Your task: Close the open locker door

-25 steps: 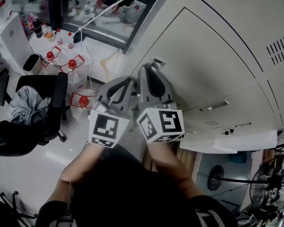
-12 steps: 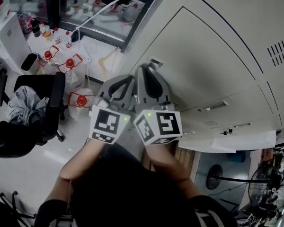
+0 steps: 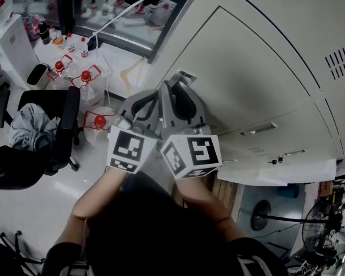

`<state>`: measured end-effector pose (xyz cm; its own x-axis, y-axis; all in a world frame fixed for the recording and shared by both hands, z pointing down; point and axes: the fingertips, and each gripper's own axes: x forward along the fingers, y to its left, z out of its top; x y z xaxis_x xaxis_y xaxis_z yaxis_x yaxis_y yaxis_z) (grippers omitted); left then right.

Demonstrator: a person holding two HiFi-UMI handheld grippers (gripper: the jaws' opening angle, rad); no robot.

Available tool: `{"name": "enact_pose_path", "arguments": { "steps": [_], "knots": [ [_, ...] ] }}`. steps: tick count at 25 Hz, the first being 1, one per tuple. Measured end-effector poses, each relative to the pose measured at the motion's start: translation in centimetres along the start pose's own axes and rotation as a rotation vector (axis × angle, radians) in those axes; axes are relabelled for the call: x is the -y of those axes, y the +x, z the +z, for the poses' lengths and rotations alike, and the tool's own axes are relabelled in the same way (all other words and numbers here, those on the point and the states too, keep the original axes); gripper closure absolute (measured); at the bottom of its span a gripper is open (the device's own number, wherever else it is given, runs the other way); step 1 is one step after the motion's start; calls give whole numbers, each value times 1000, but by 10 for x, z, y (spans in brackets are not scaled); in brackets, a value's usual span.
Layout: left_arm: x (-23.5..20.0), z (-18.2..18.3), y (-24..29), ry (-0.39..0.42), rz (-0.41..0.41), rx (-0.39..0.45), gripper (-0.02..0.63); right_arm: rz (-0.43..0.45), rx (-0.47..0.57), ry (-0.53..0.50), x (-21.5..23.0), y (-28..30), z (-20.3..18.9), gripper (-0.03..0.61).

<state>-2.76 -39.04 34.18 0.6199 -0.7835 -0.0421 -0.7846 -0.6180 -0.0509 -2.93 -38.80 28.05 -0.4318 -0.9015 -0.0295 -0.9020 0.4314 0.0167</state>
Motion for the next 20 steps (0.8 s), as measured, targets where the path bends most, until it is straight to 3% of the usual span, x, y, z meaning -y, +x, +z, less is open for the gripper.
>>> {"name": "enact_pose_path", "arguments": {
  "steps": [9,12,20],
  "knots": [
    [-1,-1,-3,-1,5,-4,612,-16,-20,-15,-1,-2,0,502],
    [0,0,0,35,5,-5,612,-66,-17,-31,7,-7,0,479],
    [19,-2,7,69,-40,-5,612,-76,-20,-9,21,-25,3,479]
  ]
}}
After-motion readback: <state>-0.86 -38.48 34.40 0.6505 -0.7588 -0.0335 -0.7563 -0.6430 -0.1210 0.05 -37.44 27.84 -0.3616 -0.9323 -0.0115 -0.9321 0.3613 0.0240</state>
